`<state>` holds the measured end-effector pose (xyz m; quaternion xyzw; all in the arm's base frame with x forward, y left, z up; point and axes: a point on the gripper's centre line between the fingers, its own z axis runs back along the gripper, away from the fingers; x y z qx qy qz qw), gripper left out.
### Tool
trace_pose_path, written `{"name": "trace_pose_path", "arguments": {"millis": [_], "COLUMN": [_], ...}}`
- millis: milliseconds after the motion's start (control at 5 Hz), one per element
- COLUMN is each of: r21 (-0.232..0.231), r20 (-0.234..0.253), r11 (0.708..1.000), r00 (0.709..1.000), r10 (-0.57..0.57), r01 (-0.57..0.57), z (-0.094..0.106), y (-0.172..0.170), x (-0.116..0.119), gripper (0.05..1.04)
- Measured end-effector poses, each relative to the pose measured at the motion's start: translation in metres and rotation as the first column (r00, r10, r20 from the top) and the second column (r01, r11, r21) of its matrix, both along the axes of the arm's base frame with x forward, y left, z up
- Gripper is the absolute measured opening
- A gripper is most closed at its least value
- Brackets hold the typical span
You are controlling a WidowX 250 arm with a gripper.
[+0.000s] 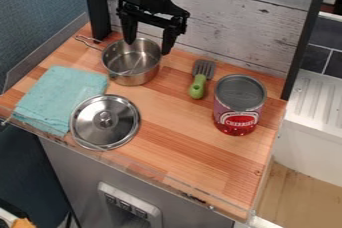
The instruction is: Take the pot lid and close the silver pot
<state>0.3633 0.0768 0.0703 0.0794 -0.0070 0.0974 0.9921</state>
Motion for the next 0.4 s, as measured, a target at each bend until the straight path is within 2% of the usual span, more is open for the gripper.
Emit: {"name": "trace_pose_path", "arguments": {"millis": [200,400], "r21": [-0.006,-0.004], "r20": [-0.035,-0.065], "r11": [1.000,0.999], "r00": [0.999,0.997], "r10": [0.001,-0.034], "r01": [-0.001,0.034], "z": [-0.015,-0.023], "y": [-0.001,-0.004], "x": [-0.004,-0.033], "gripper": [1.001,1.001]}}
